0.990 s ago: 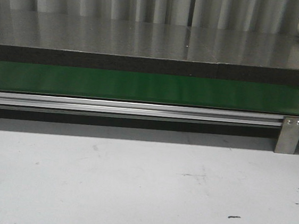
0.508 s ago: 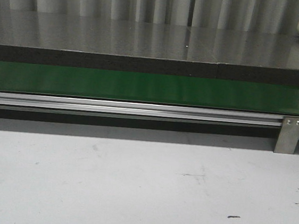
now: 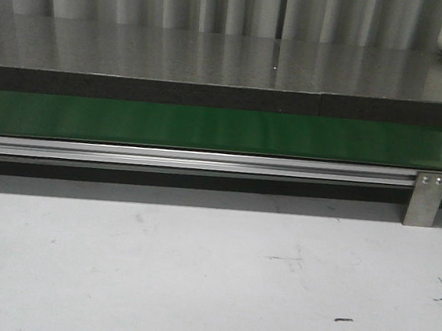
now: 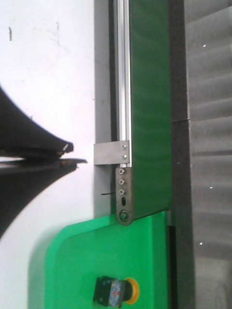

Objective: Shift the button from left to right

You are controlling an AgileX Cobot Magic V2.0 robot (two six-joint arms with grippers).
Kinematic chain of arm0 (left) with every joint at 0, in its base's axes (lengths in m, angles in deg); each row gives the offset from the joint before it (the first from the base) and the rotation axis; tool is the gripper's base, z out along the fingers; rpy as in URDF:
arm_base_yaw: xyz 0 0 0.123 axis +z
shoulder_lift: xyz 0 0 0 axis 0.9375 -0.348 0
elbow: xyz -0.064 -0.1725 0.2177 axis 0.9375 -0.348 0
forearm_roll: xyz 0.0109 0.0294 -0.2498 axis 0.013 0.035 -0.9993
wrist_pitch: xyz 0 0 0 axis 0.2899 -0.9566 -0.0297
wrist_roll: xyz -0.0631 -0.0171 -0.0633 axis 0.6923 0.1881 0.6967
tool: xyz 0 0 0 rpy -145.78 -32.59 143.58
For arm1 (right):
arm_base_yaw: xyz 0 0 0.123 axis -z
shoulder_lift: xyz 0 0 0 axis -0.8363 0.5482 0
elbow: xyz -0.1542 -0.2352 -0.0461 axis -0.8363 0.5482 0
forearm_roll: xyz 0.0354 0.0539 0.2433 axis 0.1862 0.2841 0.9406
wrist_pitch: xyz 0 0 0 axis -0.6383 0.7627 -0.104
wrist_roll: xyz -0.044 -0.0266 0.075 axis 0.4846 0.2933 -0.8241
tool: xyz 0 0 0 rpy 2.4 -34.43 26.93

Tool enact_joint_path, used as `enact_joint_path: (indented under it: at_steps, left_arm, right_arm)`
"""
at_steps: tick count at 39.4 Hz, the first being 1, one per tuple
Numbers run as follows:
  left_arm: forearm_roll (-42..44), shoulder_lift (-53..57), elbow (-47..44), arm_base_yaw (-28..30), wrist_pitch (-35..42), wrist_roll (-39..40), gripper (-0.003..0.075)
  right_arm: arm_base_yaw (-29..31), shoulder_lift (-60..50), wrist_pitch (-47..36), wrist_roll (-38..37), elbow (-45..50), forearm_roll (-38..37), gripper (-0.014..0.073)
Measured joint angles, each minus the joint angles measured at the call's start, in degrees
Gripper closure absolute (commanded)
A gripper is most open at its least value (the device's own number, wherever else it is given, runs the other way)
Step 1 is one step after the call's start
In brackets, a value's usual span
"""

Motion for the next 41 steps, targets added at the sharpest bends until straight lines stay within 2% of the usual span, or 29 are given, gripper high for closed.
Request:
enact_joint_path:
  at_steps: [41]
  left_arm:
    - [0.0, 0.0, 0.0, 0.0, -0.1, 0.0, 0.0741]
  right_arm:
    - [0.3, -0.4, 2.3, -0.7, 0.7, 0.0, 0.0653]
